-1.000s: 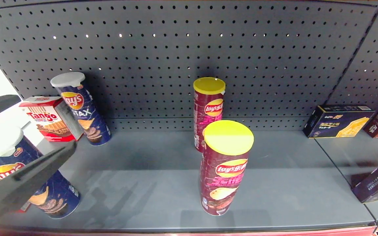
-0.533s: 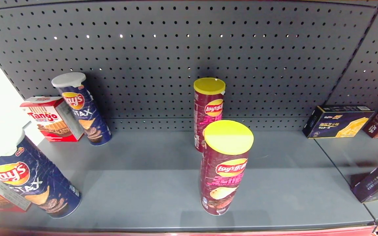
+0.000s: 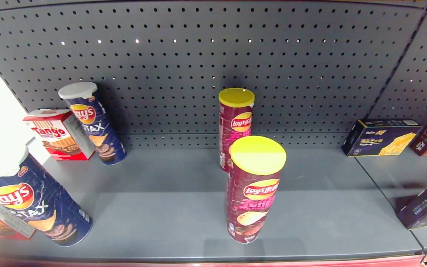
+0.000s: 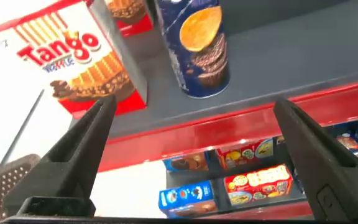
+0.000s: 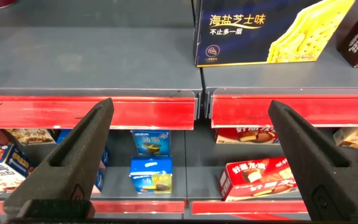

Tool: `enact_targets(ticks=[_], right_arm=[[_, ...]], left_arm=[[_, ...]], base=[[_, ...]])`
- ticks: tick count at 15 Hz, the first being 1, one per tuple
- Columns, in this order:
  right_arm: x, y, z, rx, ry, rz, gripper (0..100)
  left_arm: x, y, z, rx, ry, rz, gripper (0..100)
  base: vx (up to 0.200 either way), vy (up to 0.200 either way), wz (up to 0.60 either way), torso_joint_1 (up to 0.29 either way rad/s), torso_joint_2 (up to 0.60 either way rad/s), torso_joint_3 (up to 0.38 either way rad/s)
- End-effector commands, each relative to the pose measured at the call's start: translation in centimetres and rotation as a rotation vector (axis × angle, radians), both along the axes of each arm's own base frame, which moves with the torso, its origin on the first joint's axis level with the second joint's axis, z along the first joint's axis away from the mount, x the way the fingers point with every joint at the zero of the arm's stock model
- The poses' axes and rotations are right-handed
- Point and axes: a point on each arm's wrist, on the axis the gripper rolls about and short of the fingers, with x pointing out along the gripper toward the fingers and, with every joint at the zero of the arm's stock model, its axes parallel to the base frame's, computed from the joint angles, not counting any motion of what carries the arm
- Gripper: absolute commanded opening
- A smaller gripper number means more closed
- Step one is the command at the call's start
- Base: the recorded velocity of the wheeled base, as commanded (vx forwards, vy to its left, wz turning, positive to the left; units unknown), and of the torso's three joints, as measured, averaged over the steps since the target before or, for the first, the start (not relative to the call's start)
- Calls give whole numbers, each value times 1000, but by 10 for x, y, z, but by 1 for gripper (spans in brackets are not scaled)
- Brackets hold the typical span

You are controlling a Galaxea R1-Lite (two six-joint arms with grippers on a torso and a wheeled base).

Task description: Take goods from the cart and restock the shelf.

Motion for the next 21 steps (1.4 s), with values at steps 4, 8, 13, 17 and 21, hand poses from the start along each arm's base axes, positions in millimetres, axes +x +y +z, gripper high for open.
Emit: enact_targets(ticks=[4,8,13,17,21], right_arm=[[0,0,0,-1,1,0,100],[0,0,0,-1,2,0,100],[0,0,0,-1,1,0,100],[0,0,0,-1,2,0,100],[0,0,0,-2,2,5,100]], left_arm=[[-7,-1,-11,-26,-10,97,100],[-9,-2,-12,-68,-33,55,100],[-10,-8,-18,-105,39,-191,100],[-9,-4,-18,-193,29,-3,100],[-9,-4,-18,-193,31,-3,100]], base=[[0,0,0,0,0,0],[0,0,0,0,0,0],[0,0,0,0,0,0],[0,0,0,0,0,0],[0,0,0,0,0,0]])
